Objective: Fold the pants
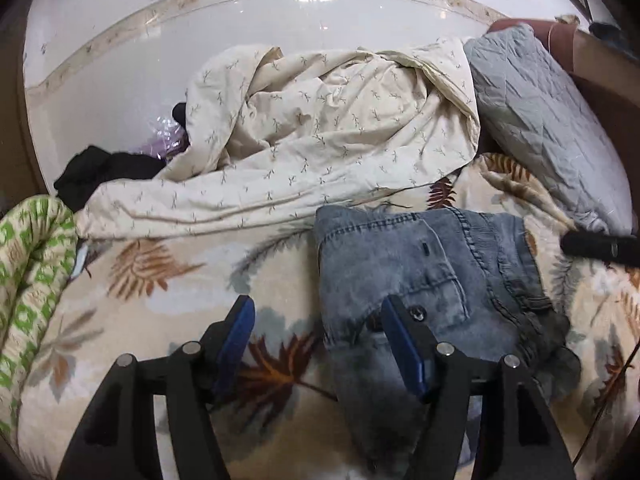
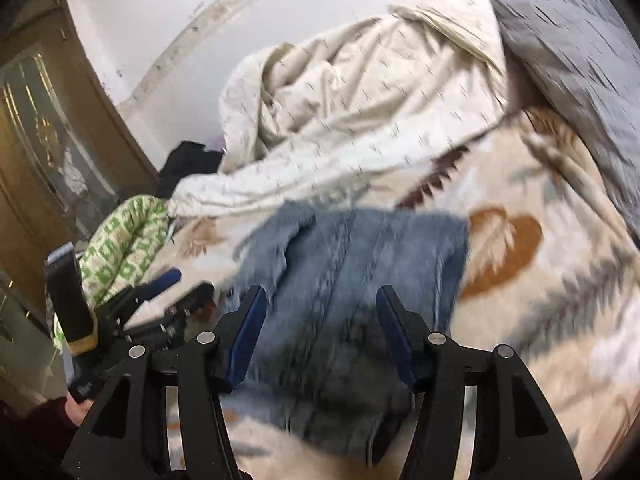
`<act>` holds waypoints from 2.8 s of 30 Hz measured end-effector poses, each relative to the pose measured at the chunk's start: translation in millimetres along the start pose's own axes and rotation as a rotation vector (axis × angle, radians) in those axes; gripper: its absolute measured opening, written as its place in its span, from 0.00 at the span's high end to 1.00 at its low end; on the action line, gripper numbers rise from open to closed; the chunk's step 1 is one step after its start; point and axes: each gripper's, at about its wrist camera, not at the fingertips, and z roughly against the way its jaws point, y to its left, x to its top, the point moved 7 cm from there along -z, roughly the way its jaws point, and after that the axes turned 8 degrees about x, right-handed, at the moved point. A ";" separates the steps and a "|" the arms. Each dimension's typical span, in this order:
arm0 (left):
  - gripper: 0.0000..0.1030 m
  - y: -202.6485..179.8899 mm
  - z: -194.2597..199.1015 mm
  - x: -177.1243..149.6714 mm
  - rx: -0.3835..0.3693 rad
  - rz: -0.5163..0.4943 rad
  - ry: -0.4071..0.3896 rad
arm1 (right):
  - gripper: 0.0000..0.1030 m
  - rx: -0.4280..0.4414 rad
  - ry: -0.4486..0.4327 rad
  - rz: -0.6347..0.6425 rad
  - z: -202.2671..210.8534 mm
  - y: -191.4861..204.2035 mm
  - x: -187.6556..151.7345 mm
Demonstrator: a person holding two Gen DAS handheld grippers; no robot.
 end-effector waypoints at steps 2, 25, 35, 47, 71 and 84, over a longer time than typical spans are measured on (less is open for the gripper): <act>0.33 -5.0 -7.4 0.3 0.012 -0.012 0.006 | 0.45 0.015 -0.018 -0.014 -9.7 -6.0 12.6; 0.25 -23.3 -40.9 -17.4 -0.002 -0.022 0.078 | 0.47 -0.080 0.057 -0.330 -75.2 -111.7 6.0; 0.16 -17.5 -50.9 -24.1 -0.002 0.028 0.141 | 0.46 -0.109 0.057 -0.320 -73.7 -109.2 6.2; 0.07 7.5 -38.1 -11.6 -0.066 0.110 0.190 | 0.40 -0.100 0.022 -0.248 -7.5 -59.0 4.3; 0.04 5.0 -38.2 -52.6 0.010 -0.118 0.261 | 0.35 -0.161 0.288 0.046 -47.3 4.9 -78.7; 0.05 24.2 -36.7 -21.5 -0.246 0.179 0.249 | 0.29 -0.028 0.121 -0.228 11.2 -41.0 -27.6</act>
